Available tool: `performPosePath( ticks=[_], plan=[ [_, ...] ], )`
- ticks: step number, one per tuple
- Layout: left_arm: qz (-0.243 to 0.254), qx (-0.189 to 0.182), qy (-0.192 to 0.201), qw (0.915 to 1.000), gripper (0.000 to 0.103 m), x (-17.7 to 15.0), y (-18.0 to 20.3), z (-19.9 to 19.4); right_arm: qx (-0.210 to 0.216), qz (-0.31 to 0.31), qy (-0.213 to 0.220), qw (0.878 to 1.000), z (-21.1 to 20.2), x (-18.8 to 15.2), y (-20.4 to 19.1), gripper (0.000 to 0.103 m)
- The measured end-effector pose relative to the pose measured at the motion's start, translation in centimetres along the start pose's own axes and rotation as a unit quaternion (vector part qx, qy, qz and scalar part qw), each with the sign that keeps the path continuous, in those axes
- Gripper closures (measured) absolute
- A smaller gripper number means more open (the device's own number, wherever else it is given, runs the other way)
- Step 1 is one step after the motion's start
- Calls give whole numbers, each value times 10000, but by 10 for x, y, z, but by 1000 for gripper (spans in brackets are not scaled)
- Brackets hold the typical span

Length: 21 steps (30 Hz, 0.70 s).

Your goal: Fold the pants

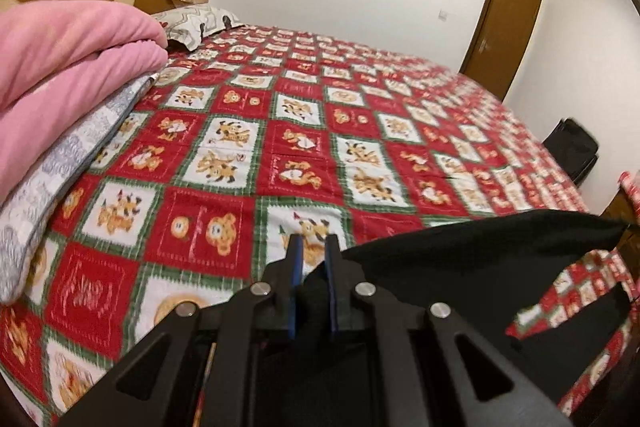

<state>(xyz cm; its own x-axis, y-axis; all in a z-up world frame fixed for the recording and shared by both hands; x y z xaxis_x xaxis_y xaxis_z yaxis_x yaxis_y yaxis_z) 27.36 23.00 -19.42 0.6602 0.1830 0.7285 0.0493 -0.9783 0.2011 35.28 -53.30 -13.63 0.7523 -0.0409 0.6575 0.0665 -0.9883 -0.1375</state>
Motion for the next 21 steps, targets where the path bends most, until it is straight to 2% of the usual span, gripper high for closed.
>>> performPosePath(
  ticks=[5,8,12,18,21],
  plan=[
    [29,-384,259,9989,92,-30,0,-33,-31,-21,90,10000,-41,-38,1,98],
    [104,-539,397,9977,92,-49,-1,-46,-35,59,15,10000,-55,-71,4,98],
    [92,-657,294,9974,92,-80,-8,-51,-65,259,-170,9995,-63,-122,12,98],
    [256,-556,191,9979,91,-122,-15,-52,-88,544,-334,9979,-69,-173,22,98],
    [530,-417,249,9974,91,-135,-12,-55,101,811,-402,9958,-74,-186,28,96]
  ],
)
Point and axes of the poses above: each gripper's, at about its wrist camera, not at the fingertips, and z roughly the way its jaws point, y to its right, x to its top, the point moved 8 cm from there along z, roughly the way its jaws point, and after that the axes turned 4 degrees about x, right-handed, at the moved point
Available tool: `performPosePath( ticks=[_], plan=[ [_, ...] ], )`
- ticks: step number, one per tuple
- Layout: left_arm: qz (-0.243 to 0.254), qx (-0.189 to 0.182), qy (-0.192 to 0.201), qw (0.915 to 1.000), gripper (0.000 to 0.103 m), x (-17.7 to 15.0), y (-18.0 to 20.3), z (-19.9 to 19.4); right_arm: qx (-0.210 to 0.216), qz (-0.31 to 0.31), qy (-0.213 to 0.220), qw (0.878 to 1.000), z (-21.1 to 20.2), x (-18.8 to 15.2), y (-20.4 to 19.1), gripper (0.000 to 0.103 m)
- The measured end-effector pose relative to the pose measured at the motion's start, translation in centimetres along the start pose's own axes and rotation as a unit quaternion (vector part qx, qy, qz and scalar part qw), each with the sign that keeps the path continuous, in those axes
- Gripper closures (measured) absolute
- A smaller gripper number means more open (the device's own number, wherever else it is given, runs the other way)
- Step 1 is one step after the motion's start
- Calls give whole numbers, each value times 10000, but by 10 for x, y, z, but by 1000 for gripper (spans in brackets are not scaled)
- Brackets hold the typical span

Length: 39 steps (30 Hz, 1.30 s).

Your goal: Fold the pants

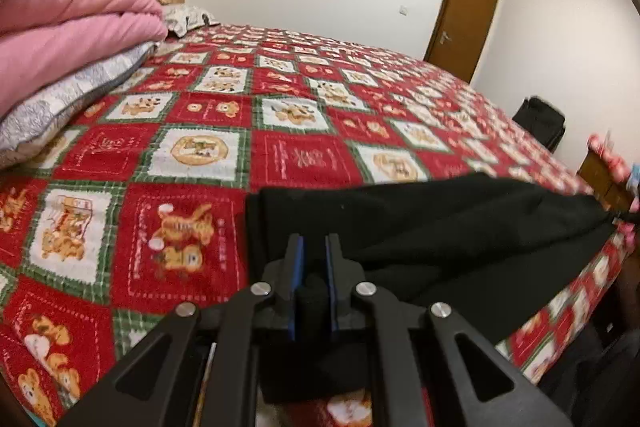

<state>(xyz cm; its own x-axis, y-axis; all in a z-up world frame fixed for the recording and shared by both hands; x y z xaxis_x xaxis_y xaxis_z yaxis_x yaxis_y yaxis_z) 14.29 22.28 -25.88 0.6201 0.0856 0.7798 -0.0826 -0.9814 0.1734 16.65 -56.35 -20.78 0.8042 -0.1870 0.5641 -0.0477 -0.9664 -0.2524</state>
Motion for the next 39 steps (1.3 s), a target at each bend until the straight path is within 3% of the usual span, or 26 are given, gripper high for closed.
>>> performPosePath(
  ticks=[1,3,4,8,11,16,22,24,26,27,32,35,39],
  plan=[
    [54,34,41,10000,91,-3,2,-3,-41,27,-80,10000,-1,-3,1,91],
    [73,79,95,9999,91,-3,2,-6,-344,-49,2,9994,-12,-4,0,42],
    [82,90,123,9998,91,-2,2,-7,-562,-180,185,9981,-24,0,-4,38],
    [156,187,110,9996,91,2,2,-5,-804,-1021,734,9888,-63,12,-59,38],
    [85,197,150,9997,91,6,1,-4,-381,-1822,741,9797,-61,8,-138,38],
    [-5,173,186,9997,91,6,-1,-4,180,-3111,321,9497,6,-36,-272,38],
    [-163,137,163,9996,90,0,-4,-1,230,-4285,-154,9031,91,-94,-359,38],
    [-144,121,154,9997,90,1,-3,0,57,-4561,-219,8896,108,-102,-367,42],
    [-128,98,152,9998,90,2,-3,1,-88,-4660,-194,8845,117,-103,-370,47],
    [-129,94,151,9998,90,3,-4,2,-153,-4646,-237,8851,124,-102,-368,60],
    [-107,71,154,9998,90,6,-4,5,-78,-4667,-451,8832,132,-104,-362,97],
    [-2,62,196,9998,90,7,-3,1,-160,-4798,-420,8762,119,-111,-363,100],
    [181,97,281,9994,90,9,1,-4,-108,-4736,-292,8802,96,-110,-362,101]
  ],
)
Point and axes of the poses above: each gripper's, at about its wrist camera, not at the fingertips, and z roughly the way its jaws point, y to its right, x to its top, the point moved 8 cm from there along z, roughly the way its jaws point, and after that the axes turned 4 degrees about x, right-handed, at the moved point
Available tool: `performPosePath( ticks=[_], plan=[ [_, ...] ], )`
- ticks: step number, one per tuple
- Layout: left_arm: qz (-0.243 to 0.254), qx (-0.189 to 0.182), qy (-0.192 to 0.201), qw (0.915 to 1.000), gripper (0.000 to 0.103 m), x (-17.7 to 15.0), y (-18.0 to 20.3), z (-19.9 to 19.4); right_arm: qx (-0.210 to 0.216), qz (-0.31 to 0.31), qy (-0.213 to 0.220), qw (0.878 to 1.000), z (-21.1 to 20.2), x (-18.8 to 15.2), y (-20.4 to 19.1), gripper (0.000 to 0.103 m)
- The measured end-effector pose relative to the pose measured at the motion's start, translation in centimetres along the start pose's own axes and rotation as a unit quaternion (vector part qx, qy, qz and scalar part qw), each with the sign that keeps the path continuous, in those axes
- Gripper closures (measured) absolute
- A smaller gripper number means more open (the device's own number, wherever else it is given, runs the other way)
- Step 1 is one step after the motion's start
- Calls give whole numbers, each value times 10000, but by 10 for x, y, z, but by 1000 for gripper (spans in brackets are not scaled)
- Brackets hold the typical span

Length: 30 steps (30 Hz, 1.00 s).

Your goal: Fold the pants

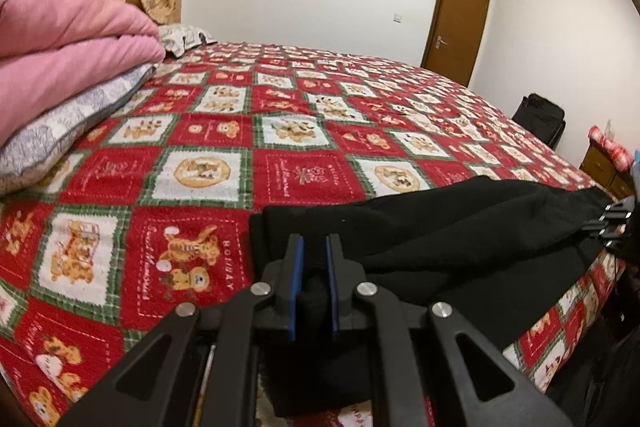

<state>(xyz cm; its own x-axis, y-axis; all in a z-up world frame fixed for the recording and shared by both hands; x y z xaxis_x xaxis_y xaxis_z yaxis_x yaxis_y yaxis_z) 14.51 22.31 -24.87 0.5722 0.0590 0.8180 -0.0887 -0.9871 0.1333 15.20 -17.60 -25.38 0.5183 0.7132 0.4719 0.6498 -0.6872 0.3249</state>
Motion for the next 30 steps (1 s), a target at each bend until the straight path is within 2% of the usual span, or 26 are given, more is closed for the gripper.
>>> performPosePath(
  ticks=[3,8,10,12,13,15,17,20,22,26,28,29,30],
  plan=[
    [57,-69,30,10000,90,1,2,-5,-6,47,82,10000,-16,-1,0,101],
    [-101,-469,232,9986,90,4,1,-24,48,93,151,9998,-34,-6,2,101],
    [117,-413,222,9988,91,-2,1,-29,82,38,43,9999,-30,-14,0,101],
    [171,-162,8,9997,89,-15,-8,-24,210,-109,-237,9994,-17,-26,-9,101],
    [125,-24,-158,9998,89,-24,-17,-20,203,-230,-362,9989,-10,-31,-14,101],
    [-137,-52,-269,9995,89,-37,-31,-19,343,-321,-572,9973,0,-41,-23,101],
    [-373,-10,-258,9990,89,-45,-44,-25,370,-329,-639,9967,2,-44,-23,101],
    [-352,92,-230,9991,89,-47,-47,-33,619,-298,-723,9950,3,-43,-23,100],
    [-339,162,-127,9992,89,-38,-44,-37,666,-322,-734,9946,4,-41,-23,100],
    [-352,-39,232,9991,86,-13,-23,-48,816,-305,-642,9941,-5,-35,-26,97],
    [-203,-253,289,9991,65,-6,0,-48,976,-172,-519,9937,-14,-32,-30,74],
    [-136,-325,276,9990,60,-5,10,-46,1031,-91,-485,9934,-17,-33,-31,40],
    [-43,-405,226,9989,55,-7,21,-43,1107,18,-442,9929,-18,-32,-33,29]
  ],
)
Point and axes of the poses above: each gripper's, at about its wrist camera, not at the fingertips, and z roughly the way its jaws point, y to its right, x to its top, the point moved 8 cm from there along z, roughly the way its jaws point, and after that the axes turned 4 degrees about x, right-handed, at the moved point
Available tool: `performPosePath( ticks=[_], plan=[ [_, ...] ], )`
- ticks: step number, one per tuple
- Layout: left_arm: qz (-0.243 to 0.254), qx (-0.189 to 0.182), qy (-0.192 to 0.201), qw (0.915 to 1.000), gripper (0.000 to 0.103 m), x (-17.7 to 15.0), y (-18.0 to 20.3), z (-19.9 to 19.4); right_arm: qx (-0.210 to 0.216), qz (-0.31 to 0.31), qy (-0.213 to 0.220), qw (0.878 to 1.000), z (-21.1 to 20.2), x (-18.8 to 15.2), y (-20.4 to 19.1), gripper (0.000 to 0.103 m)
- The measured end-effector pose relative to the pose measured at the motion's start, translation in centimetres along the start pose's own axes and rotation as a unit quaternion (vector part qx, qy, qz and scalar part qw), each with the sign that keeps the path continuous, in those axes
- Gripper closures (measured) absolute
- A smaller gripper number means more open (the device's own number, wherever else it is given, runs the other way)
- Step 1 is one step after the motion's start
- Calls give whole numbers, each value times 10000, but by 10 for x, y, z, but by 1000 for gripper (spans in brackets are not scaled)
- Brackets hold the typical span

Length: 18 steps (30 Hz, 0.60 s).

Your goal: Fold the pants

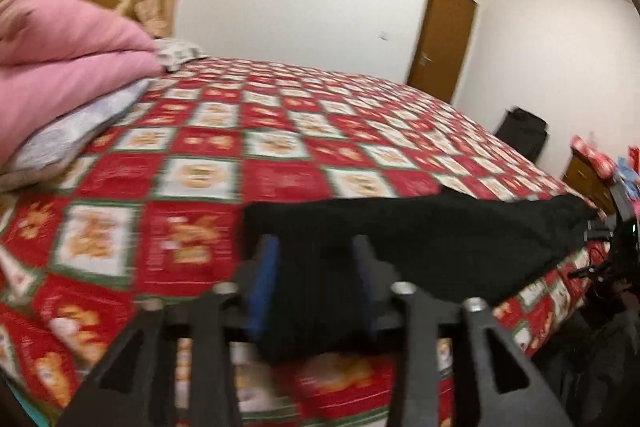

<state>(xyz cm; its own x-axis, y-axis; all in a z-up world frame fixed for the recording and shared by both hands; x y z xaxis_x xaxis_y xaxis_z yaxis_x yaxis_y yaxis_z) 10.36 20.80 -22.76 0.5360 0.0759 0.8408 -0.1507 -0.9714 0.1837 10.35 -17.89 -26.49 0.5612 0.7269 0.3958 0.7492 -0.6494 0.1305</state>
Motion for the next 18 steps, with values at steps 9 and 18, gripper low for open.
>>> performPosePath(
  ticks=[9,18],
  plan=[
    [782,167,-870,9930,55,-51,44,33,539,638,-92,9965,-3,-39,-12,29],
    [826,-537,-340,9946,55,4,110,18,485,2846,1121,9508,-65,-73,85,30]
  ],
)
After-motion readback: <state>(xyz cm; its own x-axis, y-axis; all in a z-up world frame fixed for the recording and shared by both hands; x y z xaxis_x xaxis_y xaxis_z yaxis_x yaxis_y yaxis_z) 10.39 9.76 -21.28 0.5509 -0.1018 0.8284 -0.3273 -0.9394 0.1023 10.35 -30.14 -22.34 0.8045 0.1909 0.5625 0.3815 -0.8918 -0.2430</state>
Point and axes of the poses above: each gripper's, at about its wrist camera, not at the fingertips, and z roughly the way its jaws point, y to its right, x to its top, the point moved 8 cm from there along z, roughly the way its jaws point, and after that the axes turned 4 degrees about x, right-handed, at the moved point
